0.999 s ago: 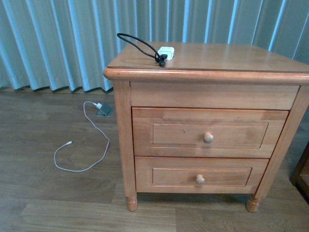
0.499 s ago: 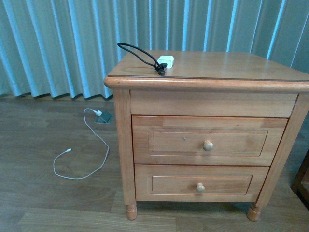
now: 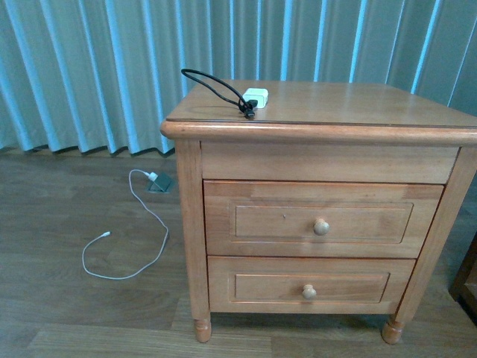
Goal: Put charger into drawer
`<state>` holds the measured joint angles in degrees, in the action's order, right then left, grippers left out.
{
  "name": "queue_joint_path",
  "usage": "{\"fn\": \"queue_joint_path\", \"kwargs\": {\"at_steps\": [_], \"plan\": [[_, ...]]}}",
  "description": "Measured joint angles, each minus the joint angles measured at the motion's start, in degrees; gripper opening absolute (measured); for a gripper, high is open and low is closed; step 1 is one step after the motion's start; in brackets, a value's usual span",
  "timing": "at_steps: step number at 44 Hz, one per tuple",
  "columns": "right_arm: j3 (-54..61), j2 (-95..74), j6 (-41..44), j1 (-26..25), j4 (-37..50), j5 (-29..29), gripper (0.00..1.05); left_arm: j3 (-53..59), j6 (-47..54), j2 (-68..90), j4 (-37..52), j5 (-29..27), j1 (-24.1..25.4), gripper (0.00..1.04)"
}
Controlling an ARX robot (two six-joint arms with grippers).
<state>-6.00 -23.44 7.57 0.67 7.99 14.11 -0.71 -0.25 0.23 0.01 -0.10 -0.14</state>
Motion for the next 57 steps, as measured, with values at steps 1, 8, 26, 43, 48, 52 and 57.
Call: {"fn": "queue_joint_path", "kwargs": {"at_steps": [1, 8, 26, 43, 48, 52, 57], "plan": [[-0.87, -2.82, -0.17, 0.5, 1.6, -0.44, 0.96, 0.0, 0.0, 0.0, 0.0, 0.0, -0.02, 0.99], [-9.99, -32.39, -0.44, 7.61, 18.6, -7.15, 0.96, 0.0, 0.0, 0.0, 0.0, -0.02, 0.0, 0.99], [-35.95, -85.24, 1.29, 15.65, 37.46, -16.61, 0.96, 0.0, 0.0, 0.0, 0.0, -0.02, 0.0, 0.99], [-57.02, -107.54, 0.52, 16.92, 38.77, -24.09, 0.96, 0.0, 0.0, 0.0, 0.0, 0.0, -0.02, 0.99], [-60.5, -110.07, -0.63, 16.7, 37.55, -25.11, 0.96, 0.0, 0.0, 0.0, 0.0, 0.0, -0.02, 0.99], [-62.58, -111.4, -1.62, 16.55, 37.13, -26.08, 0.96, 0.0, 0.0, 0.0, 0.0, -0.02, -0.02, 0.99], [-63.69, -112.54, -3.04, 16.5, 36.46, -27.12, 0.96, 0.0, 0.0, 0.0, 0.0, 0.0, 0.0, 0.99]]}}
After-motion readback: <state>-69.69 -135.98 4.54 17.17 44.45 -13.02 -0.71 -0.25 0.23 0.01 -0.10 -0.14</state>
